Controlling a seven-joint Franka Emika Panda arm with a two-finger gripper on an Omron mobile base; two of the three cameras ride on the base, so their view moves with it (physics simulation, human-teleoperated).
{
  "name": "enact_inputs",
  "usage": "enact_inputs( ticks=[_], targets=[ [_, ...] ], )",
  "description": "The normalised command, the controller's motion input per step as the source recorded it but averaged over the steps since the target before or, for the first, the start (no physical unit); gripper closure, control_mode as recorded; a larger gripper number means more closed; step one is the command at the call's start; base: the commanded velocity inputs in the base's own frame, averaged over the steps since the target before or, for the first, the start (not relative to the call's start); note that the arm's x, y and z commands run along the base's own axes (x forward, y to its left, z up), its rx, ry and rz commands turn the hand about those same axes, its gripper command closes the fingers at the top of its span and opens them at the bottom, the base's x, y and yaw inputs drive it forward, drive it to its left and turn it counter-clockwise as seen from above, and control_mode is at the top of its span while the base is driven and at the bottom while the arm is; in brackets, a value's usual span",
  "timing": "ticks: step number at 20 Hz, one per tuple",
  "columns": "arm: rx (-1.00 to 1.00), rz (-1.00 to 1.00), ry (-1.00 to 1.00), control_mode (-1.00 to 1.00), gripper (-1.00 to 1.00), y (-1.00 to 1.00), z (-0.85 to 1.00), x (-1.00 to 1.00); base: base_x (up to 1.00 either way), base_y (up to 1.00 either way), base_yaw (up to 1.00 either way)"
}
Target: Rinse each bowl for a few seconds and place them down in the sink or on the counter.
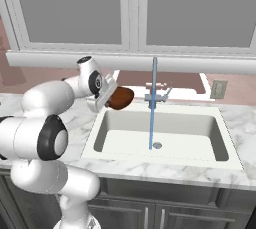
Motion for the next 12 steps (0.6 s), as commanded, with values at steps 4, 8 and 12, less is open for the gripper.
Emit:
enact_inputs(
  ticks=[4, 8, 12],
  targets=[
    [0.05, 0.04, 0.08, -1.0, 1.0, 0.37, 0.18, -0.02, 0.0, 0.0, 0.0],
    [0.04, 0.05, 0.07, -1.0, 1.0, 0.43, 0.02, 0.0, 0.0, 0.0, 0.0],
    [0.01, 0.05, 0.01, -1.0, 1.0, 0.44, -0.01, 0.0, 0.0, 0.0, 0.0]
  ],
)
